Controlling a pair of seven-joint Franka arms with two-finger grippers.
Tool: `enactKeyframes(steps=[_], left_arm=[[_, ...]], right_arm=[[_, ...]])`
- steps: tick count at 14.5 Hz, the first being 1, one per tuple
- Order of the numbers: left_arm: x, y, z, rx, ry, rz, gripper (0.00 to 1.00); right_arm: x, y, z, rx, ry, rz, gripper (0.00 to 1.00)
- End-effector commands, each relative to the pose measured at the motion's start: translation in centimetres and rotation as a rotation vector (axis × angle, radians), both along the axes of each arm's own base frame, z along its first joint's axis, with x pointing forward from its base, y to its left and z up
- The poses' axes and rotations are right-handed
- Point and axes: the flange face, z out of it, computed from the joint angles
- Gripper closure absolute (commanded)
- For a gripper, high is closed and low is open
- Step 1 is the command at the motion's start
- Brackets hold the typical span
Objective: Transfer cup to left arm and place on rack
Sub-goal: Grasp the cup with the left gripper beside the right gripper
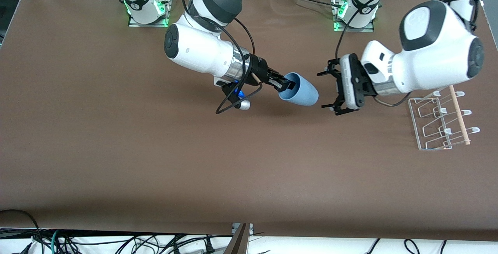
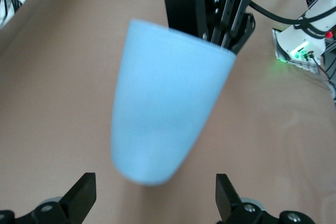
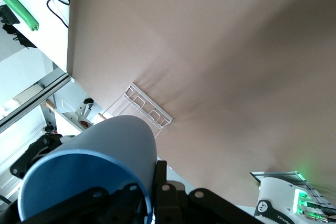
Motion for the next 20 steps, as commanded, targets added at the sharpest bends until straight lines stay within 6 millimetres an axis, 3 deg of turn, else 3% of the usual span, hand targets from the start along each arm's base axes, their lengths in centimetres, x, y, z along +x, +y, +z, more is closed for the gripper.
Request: enactKeyframes(steps=[1,3,4,5,6,7,15,16,17,18,20], left_arm=[[0.2,-2.8,0.0,-0.031,-0.084,-0.025,0.00],[0.0,-4.1,0.1,-0.035,-0.105,-0.031,0.01],[-0.2,-4.8,0.2,-0.037,-0.116,-0.035,0.15],[-0.4,-5.6,-0.1,-0.038,-0.110,-0.046,0.59],[-0.5,-5.7,0.1,-0.039,-0.113,-0.048,0.87],[-0.4,-5.3,0.1,-0.039,-0.110,-0.045,0.99],[-0.5,-4.8,0.9,-0.040,-0.109,-0.045,1.00],[-0.5,-4.9,1.1,-0.041,-0.111,-0.046,1.00],[-0.7,-4.9,1.6,-0.042,-0.117,-0.044,1.00],[-0.7,-4.9,1.7,-0.042,-0.120,-0.045,1.00],[-0.9,-4.8,1.6,-0.040,-0.107,-0.057,1.00]], right_arm=[[0.3,0.4,1.5,0.037,-0.003,-0.019,1.00],[0.3,0.4,1.7,0.042,-0.006,-0.020,1.00],[0.3,0.4,1.7,0.041,-0.007,-0.022,1.00],[0.4,0.3,1.8,0.041,-0.008,-0.023,1.00],[0.3,0.4,1.8,0.040,-0.009,-0.021,1.00],[0.4,0.3,1.8,0.040,-0.009,-0.023,1.00],[0.9,-0.4,2.2,0.045,-0.014,-0.030,1.00],[1.1,-0.7,2.2,0.045,-0.014,-0.036,0.76],[1.6,-1.6,2.8,0.050,-0.014,-0.050,0.17],[2.0,-2.4,4.0,0.056,-0.013,-0.071,0.01],[2.6,-4.1,6.0,0.062,-0.035,-0.087,0.00]])
